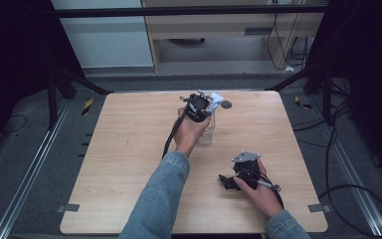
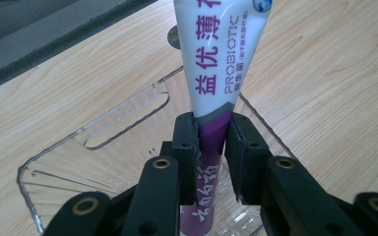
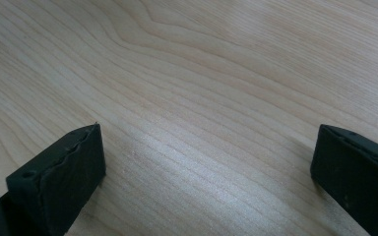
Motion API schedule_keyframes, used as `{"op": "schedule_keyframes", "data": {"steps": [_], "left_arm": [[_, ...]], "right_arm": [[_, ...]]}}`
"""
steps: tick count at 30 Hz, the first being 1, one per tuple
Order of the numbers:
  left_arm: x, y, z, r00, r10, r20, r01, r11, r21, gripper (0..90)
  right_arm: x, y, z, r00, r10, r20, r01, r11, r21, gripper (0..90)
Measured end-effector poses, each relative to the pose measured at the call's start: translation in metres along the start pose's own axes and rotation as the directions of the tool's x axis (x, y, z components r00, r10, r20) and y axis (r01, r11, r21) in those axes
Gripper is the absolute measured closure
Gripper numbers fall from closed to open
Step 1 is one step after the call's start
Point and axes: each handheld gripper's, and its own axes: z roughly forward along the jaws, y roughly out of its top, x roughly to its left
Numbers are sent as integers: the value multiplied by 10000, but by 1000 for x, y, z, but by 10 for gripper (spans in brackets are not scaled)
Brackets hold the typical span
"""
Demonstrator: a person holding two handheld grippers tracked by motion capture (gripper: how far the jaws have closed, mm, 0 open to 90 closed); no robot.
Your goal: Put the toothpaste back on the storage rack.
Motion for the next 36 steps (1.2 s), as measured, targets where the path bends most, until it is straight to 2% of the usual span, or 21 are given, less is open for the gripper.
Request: {"op": "schedule_keyframes", "data": {"steps": [10, 21, 24, 36], "left_arm": [[6, 0, -3, 9998, -212, 10, 212, 9997, -146, 743], [6, -1, -3, 9999, -113, 40, 113, 9998, -172, 741], [6, -1, -4, 9999, -70, 77, 72, 9996, -272, 720], [3, -1, -5, 9996, 205, -194, -213, 9989, -421, 615]], "right_arm": [[0, 0, 0, 10000, -40, -3, 40, 10000, 8, 4], [0, 0, 0, 10000, -36, 10, 36, 10000, 15, 4], [0, 0, 0, 10000, -39, -1, 39, 10000, 7, 4], [0, 0, 0, 10000, -5, 2, 5, 10000, -1, 4]]}}
